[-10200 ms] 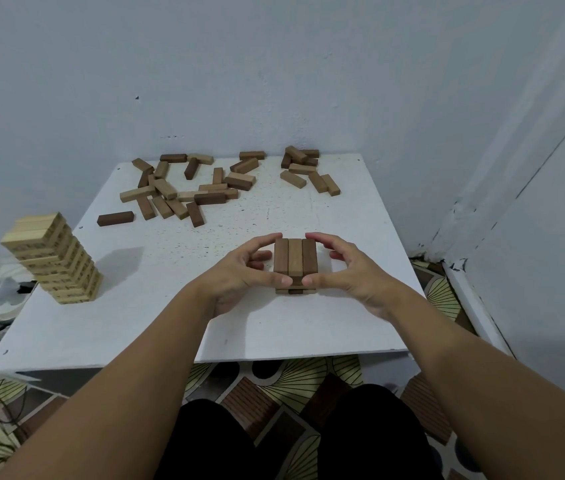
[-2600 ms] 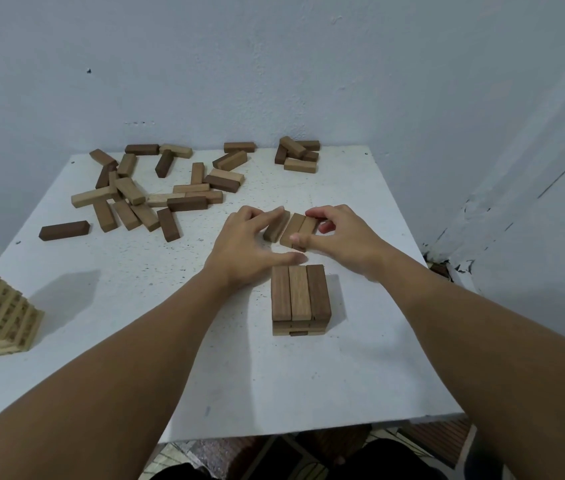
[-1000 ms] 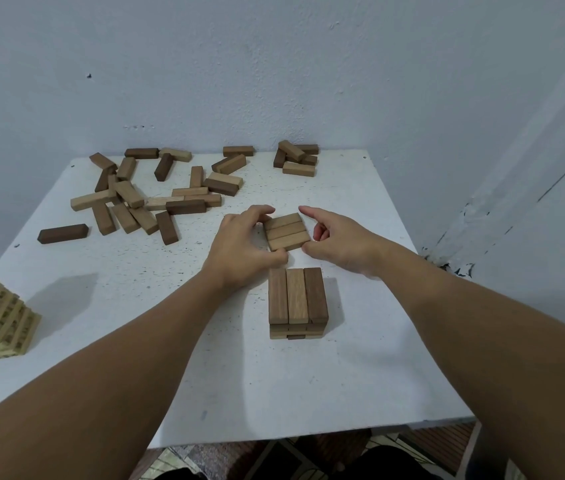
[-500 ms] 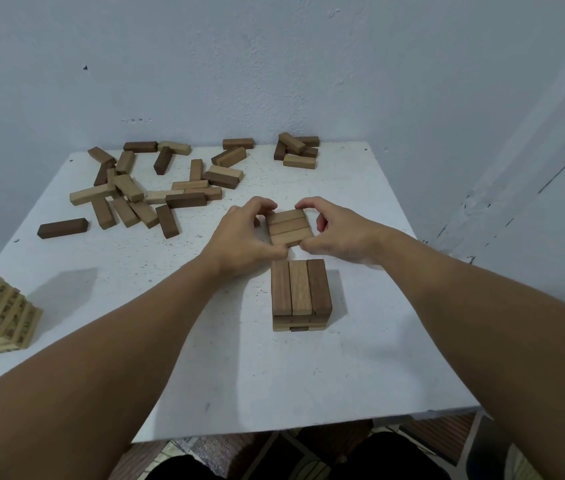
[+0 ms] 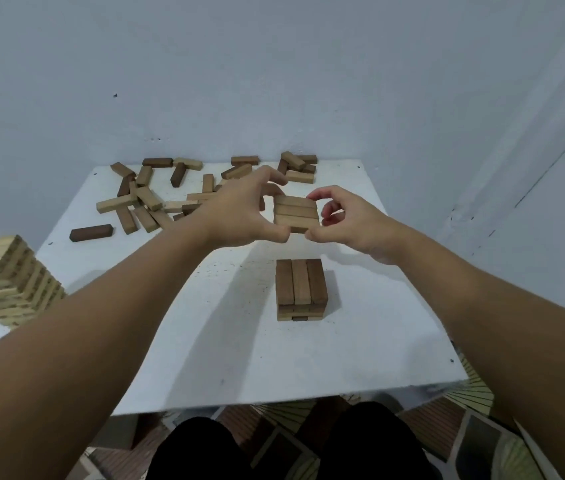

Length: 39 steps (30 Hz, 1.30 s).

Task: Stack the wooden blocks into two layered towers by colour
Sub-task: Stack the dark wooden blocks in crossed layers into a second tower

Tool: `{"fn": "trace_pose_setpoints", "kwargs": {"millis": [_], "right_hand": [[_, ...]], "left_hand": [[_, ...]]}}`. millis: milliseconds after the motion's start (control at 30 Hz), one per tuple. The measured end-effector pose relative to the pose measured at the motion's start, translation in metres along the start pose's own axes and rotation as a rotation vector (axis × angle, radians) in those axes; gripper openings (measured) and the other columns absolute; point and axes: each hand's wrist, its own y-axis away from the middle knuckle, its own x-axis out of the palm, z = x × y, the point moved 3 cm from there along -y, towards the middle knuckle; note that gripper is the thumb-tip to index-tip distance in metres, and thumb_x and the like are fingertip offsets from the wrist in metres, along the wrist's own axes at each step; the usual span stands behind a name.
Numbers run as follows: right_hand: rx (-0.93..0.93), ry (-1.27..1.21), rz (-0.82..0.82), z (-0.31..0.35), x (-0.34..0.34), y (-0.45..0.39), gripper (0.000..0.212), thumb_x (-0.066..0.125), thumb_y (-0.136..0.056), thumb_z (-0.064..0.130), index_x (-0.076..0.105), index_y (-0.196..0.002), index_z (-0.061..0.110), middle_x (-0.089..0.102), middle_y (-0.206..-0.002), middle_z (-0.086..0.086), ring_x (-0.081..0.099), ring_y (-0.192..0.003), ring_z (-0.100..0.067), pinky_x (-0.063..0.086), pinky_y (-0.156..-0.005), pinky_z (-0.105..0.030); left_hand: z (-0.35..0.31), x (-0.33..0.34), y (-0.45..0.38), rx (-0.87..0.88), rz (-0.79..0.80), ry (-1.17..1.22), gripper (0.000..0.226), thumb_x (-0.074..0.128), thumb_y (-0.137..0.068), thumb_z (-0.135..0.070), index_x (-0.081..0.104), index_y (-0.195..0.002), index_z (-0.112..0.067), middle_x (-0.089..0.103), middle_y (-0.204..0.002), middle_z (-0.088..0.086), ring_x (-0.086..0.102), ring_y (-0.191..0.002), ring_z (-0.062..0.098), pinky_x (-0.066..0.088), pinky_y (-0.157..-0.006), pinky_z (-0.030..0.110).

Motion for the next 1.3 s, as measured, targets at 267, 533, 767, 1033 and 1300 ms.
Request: {"fn": "trace_pose_setpoints", "kwargs": {"millis": [267,533,767,1033,1300], "right_hand": [[-0.021,0.051,0.024,-0.001,0.011,0.049,0.064,0.083,-0.065,0.042,0.057,-0.124,0.041,0.048,-0.116,0.005,0.052,-0.116,-0.017,0.046,-0.084,-0.025],[-0.022,0.042,0.05,-0.014,0.021,0.078,0.06,0.089,-0.075,0.034,0.057,-0.124,0.042,0.046,-0.122,0.007,0.049,-0.12,-0.013,0.047,-0.092,-0.028],[-0.008,0.109,0.04,-0.019,0.028,0.086,0.06,0.088,-0.079,0.035,0.054,-0.127,0.046,0.042,-0.129,0.012,0.045,-0.121,-0.007,0.046,-0.096,-0.029],[0.012,0.111,0.028,-0.02,0.028,0.085,0.062,0.088,-0.079,0.035,0.053,-0.129,0.047,0.042,-0.13,0.009,0.046,-0.121,-0.01,0.047,-0.096,-0.03],[0.014,-0.008,0.014,-0.03,0.032,0.088,0.088,0.089,-0.072,0.051,0.04,-0.144,0.053,0.044,-0.136,0.009,0.048,-0.123,-0.011,0.045,-0.092,-0.026]], "left_hand": [[-0.01,0.014,0.05,-0.024,0.02,0.099,0.076,0.089,-0.074,-0.031,0.047,-0.137,-0.034,0.063,-0.123,-0.02,0.057,-0.101,0.01,0.051,-0.089,0.03],[-0.012,0.029,0.078,-0.038,0.02,0.133,0.076,0.088,-0.068,-0.037,0.048,-0.133,-0.039,0.066,-0.12,-0.021,0.055,-0.095,0.008,0.051,-0.089,0.032],[-0.01,0.039,0.083,-0.075,0.057,0.13,0.082,0.082,-0.062,-0.043,0.046,-0.136,-0.039,0.064,-0.123,-0.022,0.055,-0.097,0.009,0.052,-0.092,0.036],[0.0,0.044,0.08,-0.079,0.03,0.156,0.078,0.088,-0.068,-0.036,0.047,-0.134,-0.043,0.065,-0.122,-0.022,0.056,-0.102,0.01,0.051,-0.095,0.037],[0.012,0.044,0.087,-0.118,-0.046,0.319,0.094,0.097,-0.068,-0.036,0.046,-0.147,-0.042,0.054,-0.142,-0.015,0.056,-0.123,0.007,0.049,-0.102,0.031]]}}
